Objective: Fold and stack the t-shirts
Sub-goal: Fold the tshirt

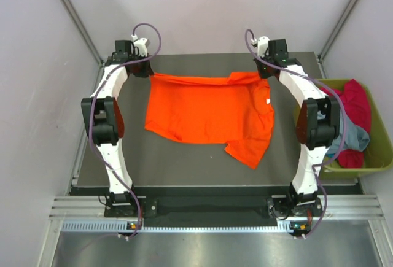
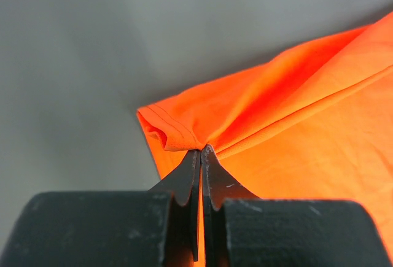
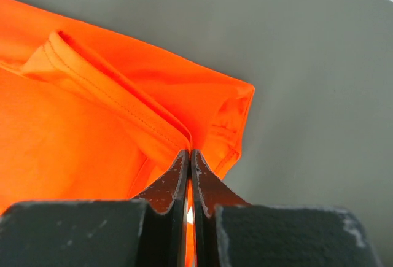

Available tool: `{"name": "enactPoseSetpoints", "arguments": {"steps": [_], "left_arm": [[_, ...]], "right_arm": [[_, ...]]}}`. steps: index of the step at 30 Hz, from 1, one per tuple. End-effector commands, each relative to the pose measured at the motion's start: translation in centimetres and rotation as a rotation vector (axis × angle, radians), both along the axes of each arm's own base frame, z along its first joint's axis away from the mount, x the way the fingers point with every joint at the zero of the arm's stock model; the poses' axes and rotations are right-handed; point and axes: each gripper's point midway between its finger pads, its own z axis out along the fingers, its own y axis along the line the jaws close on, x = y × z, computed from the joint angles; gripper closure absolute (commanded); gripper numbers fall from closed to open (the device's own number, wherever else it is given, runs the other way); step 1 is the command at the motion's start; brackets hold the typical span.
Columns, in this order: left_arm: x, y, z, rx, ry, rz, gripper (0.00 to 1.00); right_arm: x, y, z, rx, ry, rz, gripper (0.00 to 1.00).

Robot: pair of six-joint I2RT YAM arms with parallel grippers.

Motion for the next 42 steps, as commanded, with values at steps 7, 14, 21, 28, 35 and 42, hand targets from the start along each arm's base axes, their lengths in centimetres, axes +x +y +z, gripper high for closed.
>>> {"name": "enactPoseSetpoints", "arguments": {"steps": [7,14,21,28,35,42], "left_arm": [[-3.4,-0.8,0.6,-0.056,0.078,-0.031,1.00],[-3.8,-0.7,-1.0,-0.055,0.119,-0.014,1.00],[-4.1,-0.1,-2.3,-0.022,0.150,0.000,1.00],[-4.6,0.7,-3.5,0.005,0.183,0.008,1.00],[-5.1,0.5,-3.5,-0.004,0.203,-0.009,1.00],[-5.5,0.4,-3.5,-0.001,0.220,-0.029,1.00]], "right_arm": [[-2.3,1.0,4.3,0.061,-0.056,0.012,1.00],[-3.7,2.2,2.1,0.075,0.006,0.044,1.00],[-4.9,3.0,-0.2,0.085,0.071,0.064,1.00],[-6.5,2.6,-1.7,0.066,0.109,0.067,1.00],[-7.0,2.1,-1.7,0.043,0.108,0.058,1.00],[-7.2,1.6,-1.1,0.034,0.097,0.052,1.00]]}}
